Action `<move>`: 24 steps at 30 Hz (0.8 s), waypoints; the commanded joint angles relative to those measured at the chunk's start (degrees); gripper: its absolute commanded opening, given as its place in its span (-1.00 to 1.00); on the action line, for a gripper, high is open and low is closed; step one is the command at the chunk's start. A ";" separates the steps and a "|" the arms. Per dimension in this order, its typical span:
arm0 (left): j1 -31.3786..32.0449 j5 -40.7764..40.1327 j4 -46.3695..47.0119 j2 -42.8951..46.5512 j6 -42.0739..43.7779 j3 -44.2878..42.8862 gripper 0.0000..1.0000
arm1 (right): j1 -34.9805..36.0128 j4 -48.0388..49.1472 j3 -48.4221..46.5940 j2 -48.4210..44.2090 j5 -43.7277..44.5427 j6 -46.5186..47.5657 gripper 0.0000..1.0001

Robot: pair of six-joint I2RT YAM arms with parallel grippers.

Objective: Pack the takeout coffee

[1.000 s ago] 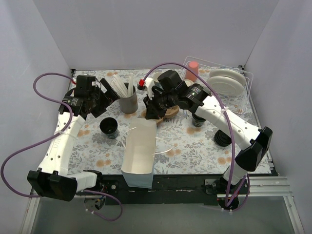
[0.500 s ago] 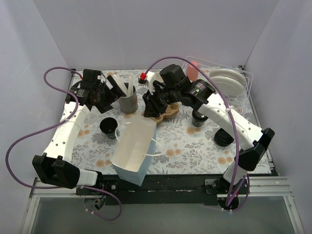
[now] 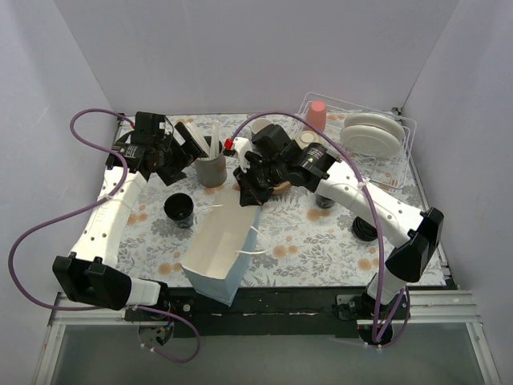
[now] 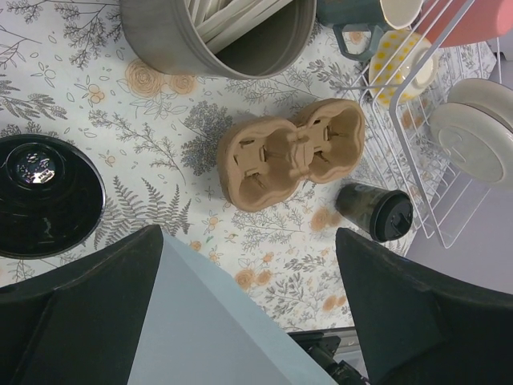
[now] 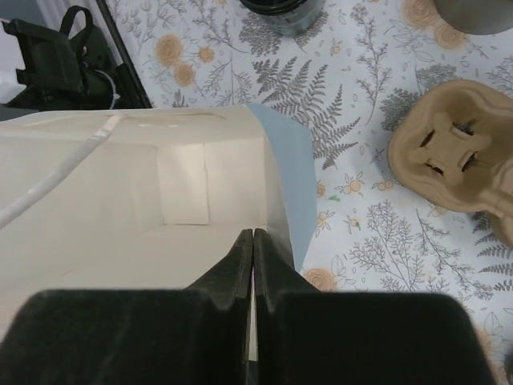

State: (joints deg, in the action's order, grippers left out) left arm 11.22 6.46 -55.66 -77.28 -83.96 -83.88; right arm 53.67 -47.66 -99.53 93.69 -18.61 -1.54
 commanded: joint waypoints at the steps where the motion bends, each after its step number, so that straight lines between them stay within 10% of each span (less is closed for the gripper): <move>1: 0.11 1.01 0.20 0.02 0.38 -1.90 0.74 | 0.03 1.52 -1.28 -3.15 6.12 -1.97 -0.97; 11: 0.11 0.84 1.61 -0.77 0.12 -2.52 0.74 | 0.03 -2.97 -10.60 -1.40 5.08 -1.80 -0.10; 24: 0.11 1.10 0.55 -1.12 1.17 -3.14 0.75 | 0.03 -0.86 -6.65 0.87 7.54 -0.13 0.15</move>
State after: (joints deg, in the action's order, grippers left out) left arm 11.22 6.76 -54.81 -78.91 -83.59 -85.27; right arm 53.65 -49.71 -106.48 93.30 -12.21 -2.74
